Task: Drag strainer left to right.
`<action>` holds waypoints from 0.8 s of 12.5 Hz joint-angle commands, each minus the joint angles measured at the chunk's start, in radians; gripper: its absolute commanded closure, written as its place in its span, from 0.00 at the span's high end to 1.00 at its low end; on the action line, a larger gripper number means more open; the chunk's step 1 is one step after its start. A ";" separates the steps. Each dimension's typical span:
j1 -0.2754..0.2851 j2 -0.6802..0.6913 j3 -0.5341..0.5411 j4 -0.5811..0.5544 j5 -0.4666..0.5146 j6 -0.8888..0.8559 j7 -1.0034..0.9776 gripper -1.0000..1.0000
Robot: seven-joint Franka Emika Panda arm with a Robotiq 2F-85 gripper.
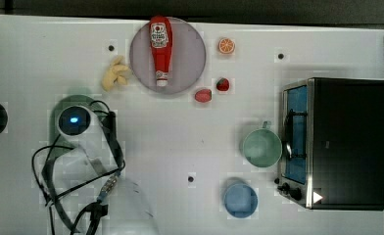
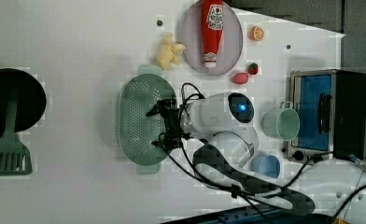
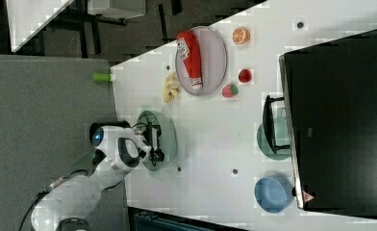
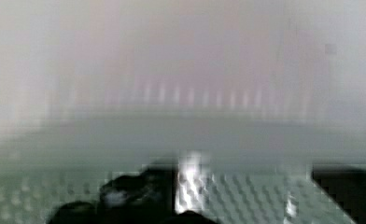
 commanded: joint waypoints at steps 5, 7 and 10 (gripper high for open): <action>0.009 -0.087 -0.074 -0.047 0.001 0.034 0.041 1.00; 0.003 -0.127 -0.110 -0.091 0.001 0.034 0.036 1.00; -0.013 -0.188 -0.160 -0.165 0.001 0.035 0.016 1.00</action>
